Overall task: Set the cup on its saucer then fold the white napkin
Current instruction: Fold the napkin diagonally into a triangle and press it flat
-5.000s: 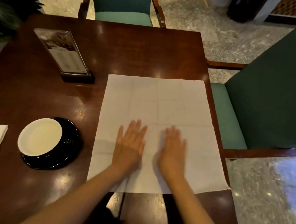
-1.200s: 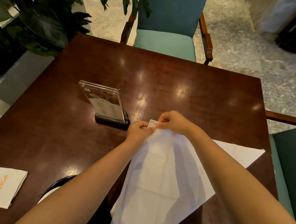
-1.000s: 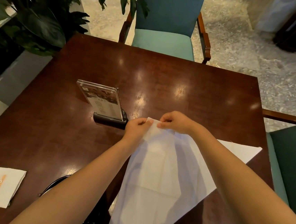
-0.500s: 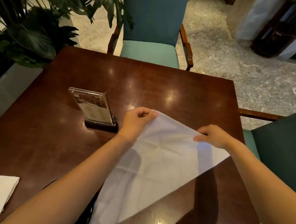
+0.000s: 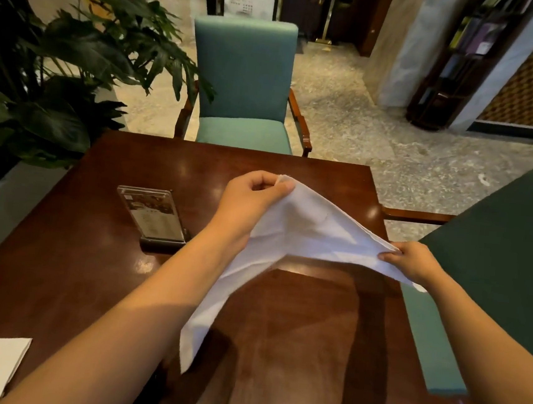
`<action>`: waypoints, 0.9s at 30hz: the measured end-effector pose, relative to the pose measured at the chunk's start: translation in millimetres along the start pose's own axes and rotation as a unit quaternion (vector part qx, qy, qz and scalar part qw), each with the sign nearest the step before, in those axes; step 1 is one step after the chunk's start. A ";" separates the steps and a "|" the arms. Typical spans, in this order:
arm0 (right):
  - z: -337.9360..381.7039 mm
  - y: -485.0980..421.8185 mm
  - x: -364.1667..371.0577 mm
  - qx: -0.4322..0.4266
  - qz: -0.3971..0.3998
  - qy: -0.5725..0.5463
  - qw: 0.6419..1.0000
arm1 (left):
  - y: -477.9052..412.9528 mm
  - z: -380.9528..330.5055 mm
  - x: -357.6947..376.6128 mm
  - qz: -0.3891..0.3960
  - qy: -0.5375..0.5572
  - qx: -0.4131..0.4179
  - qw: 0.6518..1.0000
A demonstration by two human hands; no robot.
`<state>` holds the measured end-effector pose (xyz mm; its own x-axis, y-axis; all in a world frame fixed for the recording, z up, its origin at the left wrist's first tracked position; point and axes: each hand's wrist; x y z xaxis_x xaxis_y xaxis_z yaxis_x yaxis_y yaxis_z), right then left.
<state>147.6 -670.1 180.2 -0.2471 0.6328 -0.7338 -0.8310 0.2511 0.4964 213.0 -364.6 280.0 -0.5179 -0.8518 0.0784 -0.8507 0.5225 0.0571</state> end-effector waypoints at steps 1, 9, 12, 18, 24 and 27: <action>-3.9 4.2 -1.8 0.002 -0.020 -0.005 1.000 | 5.4 -0.5 3.9 0.008 0.008 -0.010 1.000; 11.1 29.3 -19.4 0.001 -0.128 -0.029 0.991 | 44.4 -15.2 43.1 0.015 0.070 -0.005 0.997; 26.5 36.9 -30.5 -0.028 -0.170 -0.023 0.985 | 53.1 -35.8 53.1 0.010 0.106 0.003 0.994; 53.7 54.9 -56.7 -0.030 -0.183 0.036 0.982 | 64.2 -55.7 62.5 0.040 0.137 0.005 0.990; 60.3 41.5 -45.0 0.027 -0.123 0.162 0.979 | 52.3 6.4 29.2 -0.057 0.127 -0.102 0.985; 70.4 26.2 -30.6 0.048 -0.117 0.202 0.971 | 37.0 45.1 2.3 -0.118 0.125 -0.160 0.972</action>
<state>168.5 -631.3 248.3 -0.2488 0.2166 -0.9440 -0.8424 0.4326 0.3213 176.3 -348.9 237.4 -0.2391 -0.9346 0.2633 -0.8516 0.3321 0.4056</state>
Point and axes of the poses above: each hand's wrist, its own y-axis away from the middle knuckle, its own x-axis out of the palm, z = x × y, and after that the axes turned 15 degrees about z, right-handed
